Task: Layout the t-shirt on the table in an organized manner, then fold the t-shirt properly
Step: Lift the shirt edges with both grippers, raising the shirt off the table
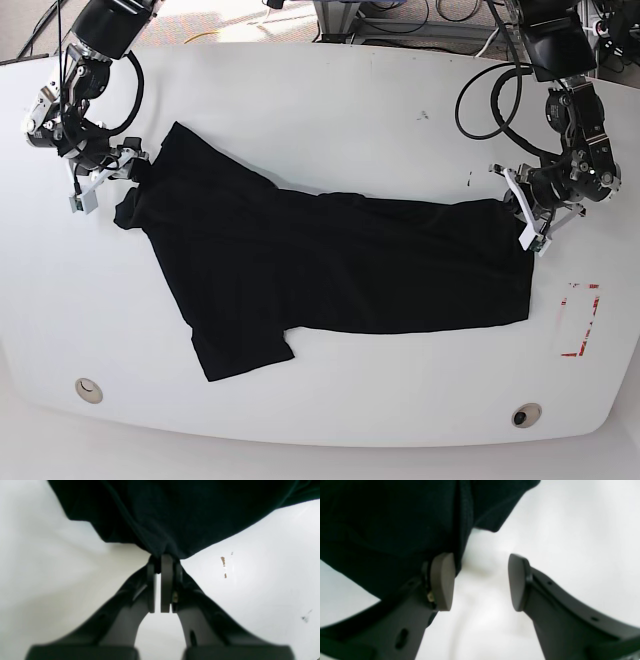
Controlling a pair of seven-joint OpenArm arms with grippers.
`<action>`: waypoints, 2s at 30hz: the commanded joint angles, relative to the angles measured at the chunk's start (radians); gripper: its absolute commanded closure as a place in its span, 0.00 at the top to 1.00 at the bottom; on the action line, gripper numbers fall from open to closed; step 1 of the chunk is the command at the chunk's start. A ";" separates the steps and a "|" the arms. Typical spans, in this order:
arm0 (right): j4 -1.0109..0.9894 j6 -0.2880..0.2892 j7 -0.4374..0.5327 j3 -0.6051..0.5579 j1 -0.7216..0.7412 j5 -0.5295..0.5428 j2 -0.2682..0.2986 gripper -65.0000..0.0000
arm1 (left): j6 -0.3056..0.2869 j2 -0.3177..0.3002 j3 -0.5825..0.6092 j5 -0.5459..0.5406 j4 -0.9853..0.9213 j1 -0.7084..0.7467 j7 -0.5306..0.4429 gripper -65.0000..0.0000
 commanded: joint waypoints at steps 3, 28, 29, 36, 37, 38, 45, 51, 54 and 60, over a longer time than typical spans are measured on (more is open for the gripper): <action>0.029 0.011 0.014 -0.003 -0.004 0.022 0.012 0.64 | -0.001 -0.015 -0.004 -0.012 0.021 -0.016 -0.016 0.00; 0.077 0.027 0.019 -0.042 -0.056 0.022 -0.078 0.73 | -0.001 -0.015 -0.005 -0.012 0.020 -0.015 -0.016 0.00; 0.074 0.029 0.019 -0.042 -0.054 0.022 -0.080 0.72 | -0.001 -0.015 -0.005 -0.012 0.020 -0.015 -0.016 0.00; 0.074 0.034 0.019 -0.042 -0.054 0.022 -0.081 0.67 | -0.001 -0.015 -0.005 -0.012 0.020 -0.007 -0.016 0.00; 0.074 0.034 0.019 -0.042 -0.054 0.022 -0.081 0.60 | -0.001 -0.015 -0.005 -0.012 0.020 -0.004 -0.016 0.00; 0.074 0.034 0.019 -0.042 -0.054 0.022 -0.081 0.51 | -0.001 -0.015 -0.005 -0.012 0.020 -0.004 -0.016 0.00; 0.080 0.034 0.013 -0.042 -0.059 0.022 -0.075 0.00 | -0.001 -0.016 -0.005 -0.012 0.035 -0.002 -0.016 0.00; 0.186 0.031 -0.007 -0.040 -0.102 0.022 -0.075 0.02 | -0.001 -0.016 -0.005 -0.012 0.119 0.028 -0.013 0.00; 0.276 0.029 -0.041 -0.034 -0.122 0.022 -0.081 0.02 | -0.001 -0.016 -0.005 -0.012 0.167 0.036 -0.011 0.00; 0.456 0.029 -0.128 -0.028 -0.154 0.035 -0.101 0.02 | -0.001 -0.019 -0.005 -0.013 0.259 0.053 0.058 0.00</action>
